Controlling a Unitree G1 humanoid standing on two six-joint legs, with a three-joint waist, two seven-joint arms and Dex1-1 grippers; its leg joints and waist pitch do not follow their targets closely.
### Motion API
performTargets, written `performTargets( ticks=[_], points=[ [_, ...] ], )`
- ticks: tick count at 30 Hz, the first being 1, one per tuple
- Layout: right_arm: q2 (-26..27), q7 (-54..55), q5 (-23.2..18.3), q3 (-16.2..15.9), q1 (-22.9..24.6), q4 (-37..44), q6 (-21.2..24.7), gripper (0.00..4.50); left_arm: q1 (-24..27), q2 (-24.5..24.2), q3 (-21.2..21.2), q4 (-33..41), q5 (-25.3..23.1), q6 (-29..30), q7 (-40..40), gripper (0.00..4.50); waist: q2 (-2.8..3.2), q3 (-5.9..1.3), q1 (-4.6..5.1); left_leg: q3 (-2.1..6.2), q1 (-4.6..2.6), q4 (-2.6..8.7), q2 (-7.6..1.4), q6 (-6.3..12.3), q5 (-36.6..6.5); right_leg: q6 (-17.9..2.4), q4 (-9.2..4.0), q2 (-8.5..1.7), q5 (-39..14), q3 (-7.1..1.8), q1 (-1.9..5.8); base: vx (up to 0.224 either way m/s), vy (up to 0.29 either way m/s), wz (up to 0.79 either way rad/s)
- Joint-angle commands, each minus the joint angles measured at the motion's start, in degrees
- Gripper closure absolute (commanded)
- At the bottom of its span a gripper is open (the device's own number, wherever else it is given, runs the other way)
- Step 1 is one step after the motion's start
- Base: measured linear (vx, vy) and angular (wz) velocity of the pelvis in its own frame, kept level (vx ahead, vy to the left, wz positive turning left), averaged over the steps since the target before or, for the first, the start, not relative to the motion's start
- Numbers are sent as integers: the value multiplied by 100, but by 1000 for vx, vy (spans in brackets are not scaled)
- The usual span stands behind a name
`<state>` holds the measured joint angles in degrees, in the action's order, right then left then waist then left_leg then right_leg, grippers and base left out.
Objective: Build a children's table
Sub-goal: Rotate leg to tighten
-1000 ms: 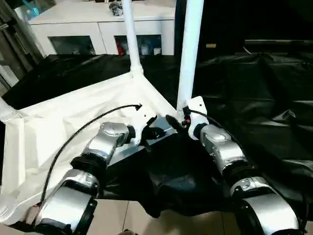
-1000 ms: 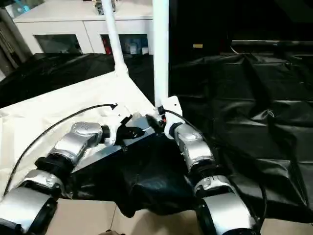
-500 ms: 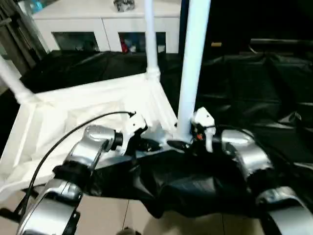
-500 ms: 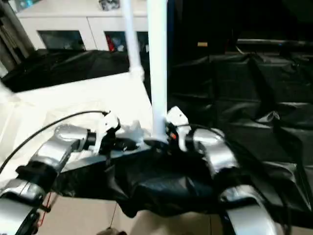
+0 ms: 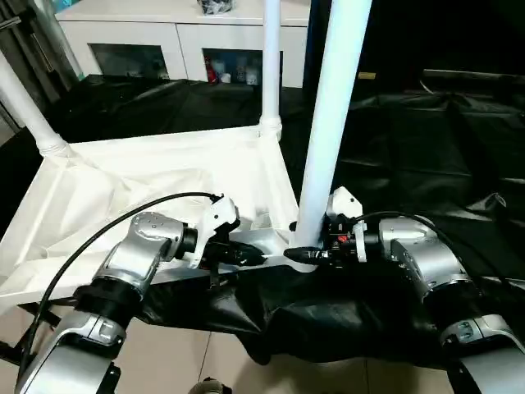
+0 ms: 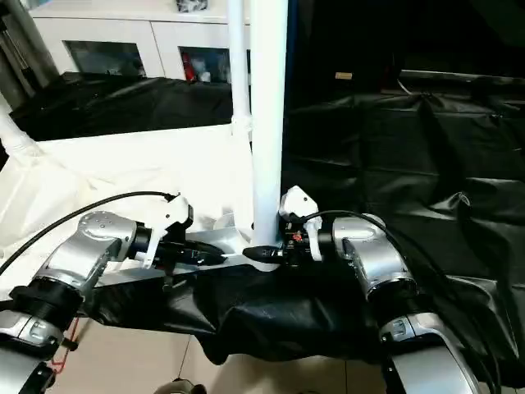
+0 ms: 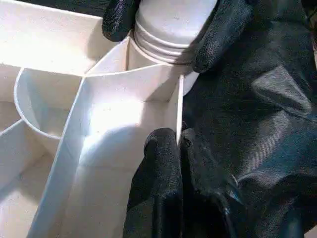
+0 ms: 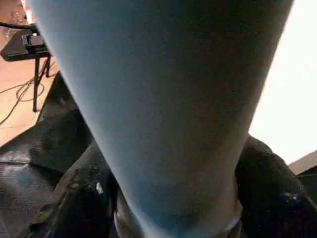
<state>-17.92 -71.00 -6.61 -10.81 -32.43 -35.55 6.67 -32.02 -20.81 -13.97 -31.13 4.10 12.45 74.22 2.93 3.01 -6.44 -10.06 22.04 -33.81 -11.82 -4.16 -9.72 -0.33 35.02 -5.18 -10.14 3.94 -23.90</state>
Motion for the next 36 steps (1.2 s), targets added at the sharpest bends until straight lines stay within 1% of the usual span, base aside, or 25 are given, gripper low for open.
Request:
performTargets(
  ticks=[1,4,5,6,7,8,9,10,11,12,13,14,15,16,17,18,21,22,23,24,28,31,32,34,36],
  points=[
    [294,69,-91,-158,75,21,109,178,-136,223,137,53,72,-26,-492,450,-109,-407,-4,-9,-79,376,-127,372,-1111,-1364,-376,-287,-1130,-212,328,0,0,0],
    [522,773,77,-42,10,-261,101,178,-273,404,204,-139,-71,-43,-1010,450,-103,-395,13,2,-88,391,-117,269,-1199,-1311,-399,-292,-1289,-214,316,0,0,0],
    [659,1323,231,8,-63,-484,36,178,-361,498,214,-259,-143,-63,-1247,450,-98,-386,29,-1,-93,401,-112,206,-1268,-1268,-416,-287,-1418,-218,295,0,0,0],
    [935,2348,405,165,-227,-934,-20,178,-557,710,269,-521,-254,-13,-1790,450,-96,-373,70,13,-98,423,-94,86,-1370,-1214,-441,-289,-1597,-215,299,0,0,0],
    [935,2348,405,165,-227,-934,-20,178,-557,710,269,-521,-254,-13,-1790,450,-97,-372,90,15,-115,425,-83,15,-1436,-1184,-447,-287,-1720,-212,293,0,0,0],
    [1059,2784,447,244,-296,-1121,-27,178,-644,810,294,-635,-294,-5,-2026,450,-111,-386,98,25,-130,424,-81,-20,-1509,-1122,-466,-305,-1844,-212,310,0,0,0],
    [1161,3118,455,315,-355,-1268,-19,178,-719,897,321,-731,-313,-1,-2209,450,-90,-379,112,20,-134,423,-81,-11,-1518,-1111,-476,-307,-1833,-222,289,0,0,0],
    [1267,3448,468,376,-418,-1409,24,178,-800,1000,358,-820,-335,20,-2442,450,-85,-375,127,19,-121,428,-78,-9,-1530,-1097,-483,-301,-1834,-223,298,0,0,0],
    [1344,3680,465,427,-465,-1505,42,179,-851,1064,372,-875,-346,23,-2558,450,-53,-397,124,35,-123,429,-78,-11,-1505,-1089,-468,-300,-1758,-211,317,0,0,0],
    [1504,4134,450,545,-565,-1689,118,179,-946,1190,396,-985,-378,3,-2820,450,-59,-393,145,13,-134,419,-76,-11,-1472,-1128,-472,-279,-1587,-227,279,0,0,0],
    [1616,4387,439,612,-630,-1794,157,179,-1009,1282,418,-1057,-383,0,-2977,450,-43,-407,131,26,-130,420,-74,-9,-1447,-1165,-450,-281,-1465,-215,309,0,0,0],
    [1676,4533,454,632,-663,-1841,145,179,-1035,1327,415,-1081,-383,3,-3012,450,-43,-407,131,26,-130,420,-74,-9,-1447,-1165,-450,-281,-1465,-215,309,0,0,0],
    [1775,4767,527,627,-729,-1941,57,179,-1079,1407,394,-1132,-394,-43,-3052,450,-10,-412,124,27,-119,419,-74,-1,-1453,-1189,-437,-279,-1305,-211,319,0,0,0],
    [1804,4790,536,640,-752,-1985,18,179,-1092,1427,387,-1155,-402,-62,-3044,450,-26,-411,135,22,-112,419,-72,7,-1452,-1196,-440,-275,-1253,-211,317,0,0,0],
    [1886,4842,555,684,-824,-2122,-100,124,-1130,1477,366,-1229,-430,-124,-3014,450,-14,-419,136,25,-111,418,-68,11,-1451,-1223,-433,-277,-1172,-205,321,0,0,0],
    [1905,4737,480,745,-844,-2131,-83,110,-1133,1482,352,-1238,-433,-170,-2967,450,-16,-428,136,28,-111,415,-69,27,-1445,-1257,-421,-276,-1064,-202,343,0,0,0],
    [1888,4695,436,787,-901,-2190,-81,103,-1120,1452,321,-1239,-420,-267,-2818,450,-12,-417,138,21,-106,415,-76,98,-1456,-1329,-411,-273,-894,-200,347,0,0,0],
    [1860,4692,478,750,-907,-2194,-128,87,-1105,1432,306,-1229,-413,-298,-2753,450,-13,-412,139,21,-106,418,-75,96,-1493,-1327,-415,-273,-939,-199,347,0,0,0],
    [1786,4541,499,699,-893,-2139,-211,72,-1047,1365,268,-1166,-385,-323,-2559,450,14,-412,133,26,-111,422,-77,82,-1556,-1320,-427,-283,-1035,-197,346,0,0,0],
    [1734,4410,496,671,-885,-2099,-280,65,-1004,1315,238,-1125,-361,-337,-2418,450,4,-410,140,20,-109,421,-75,81,-1593,-1315,-431,-280,-1055,-199,348,0,0,0],
    [1437,3198,433,460,-733,-1727,-582,65,-767,1060,122,-871,-270,-445,-1768,450,2,-427,133,23,-87,406,-97,190,-1449,-1390,-386,-276,-716,-190,384,0,0,0],
    [1203,2490,437,287,-607,-1465,-754,65,-647,897,76,-731,-250,-453,-1439,450,7,-448,116,3,-73,367,-109,351,-1215,-1577,-335,-267,-307,-182,383,0,0,0],
    [1098,2223,396,234,-546,-1329,-750,65,-605,836,74,-671,-212,-448,-1310,450,-8,-433,114,0,-71,372,-109,370,-1220,-1586,-343,-261,-329,-179,378,0,0,0],
    [995,1965,365,197,-489,-1214,-756,65,-567,774,78,-624,-174,-471,-1171,450,1,-424,100,4,-83,380,-117,386,-1313,-1583,-356,-270,-497,-179,374,0,0,0],
    [753,1281,241,130,-346,-926,-719,65,-506,620,57,-527,-117,-503,-845,450,-43,-411,100,1,-92,396,-122,334,-1466,-1541,-381,-269,-813,-184,364,0,0,0]
  ],
)
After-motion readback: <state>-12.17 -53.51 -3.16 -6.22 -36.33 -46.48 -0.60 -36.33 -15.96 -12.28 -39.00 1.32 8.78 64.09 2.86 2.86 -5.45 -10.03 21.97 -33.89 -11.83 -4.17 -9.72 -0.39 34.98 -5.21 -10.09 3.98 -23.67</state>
